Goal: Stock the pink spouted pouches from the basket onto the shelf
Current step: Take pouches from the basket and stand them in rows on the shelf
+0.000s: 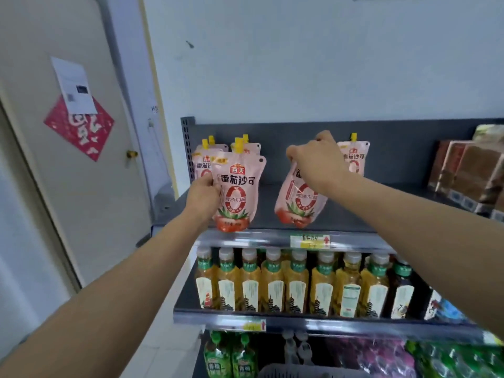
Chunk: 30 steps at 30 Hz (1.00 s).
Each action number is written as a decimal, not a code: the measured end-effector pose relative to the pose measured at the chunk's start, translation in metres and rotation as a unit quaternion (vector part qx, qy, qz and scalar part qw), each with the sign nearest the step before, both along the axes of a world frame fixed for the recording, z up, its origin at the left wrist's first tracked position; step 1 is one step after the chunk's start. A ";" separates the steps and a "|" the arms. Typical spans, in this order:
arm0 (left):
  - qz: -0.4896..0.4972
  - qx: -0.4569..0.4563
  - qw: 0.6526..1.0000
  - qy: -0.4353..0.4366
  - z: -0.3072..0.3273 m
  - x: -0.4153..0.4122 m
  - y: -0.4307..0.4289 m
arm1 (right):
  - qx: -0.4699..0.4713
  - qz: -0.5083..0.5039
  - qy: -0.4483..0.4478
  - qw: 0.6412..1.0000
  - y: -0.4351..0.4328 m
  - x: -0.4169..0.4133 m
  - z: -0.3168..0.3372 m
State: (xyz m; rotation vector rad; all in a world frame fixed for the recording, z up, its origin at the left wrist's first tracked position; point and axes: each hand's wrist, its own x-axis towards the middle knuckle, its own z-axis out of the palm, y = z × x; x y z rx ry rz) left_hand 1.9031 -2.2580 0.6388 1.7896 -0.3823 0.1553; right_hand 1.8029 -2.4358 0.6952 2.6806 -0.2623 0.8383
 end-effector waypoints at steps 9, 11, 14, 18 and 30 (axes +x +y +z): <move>-0.003 -0.012 1.000 0.011 0.000 0.101 0.017 | -0.090 0.026 0.032 0.995 0.008 0.115 -0.007; -0.008 -0.001 1.000 0.025 -0.007 0.121 0.019 | -0.102 0.020 0.048 0.993 0.010 0.137 -0.012; -0.006 0.000 0.998 0.063 -0.020 0.149 0.024 | -0.094 0.036 0.075 0.992 0.016 0.165 -0.018; -0.034 -0.032 0.994 0.099 -0.029 0.168 0.031 | -0.100 0.073 0.060 0.990 0.019 0.186 -0.022; -0.130 -0.013 0.977 0.166 -0.035 0.174 0.040 | 0.362 0.113 -0.080 0.922 -0.001 0.187 -0.036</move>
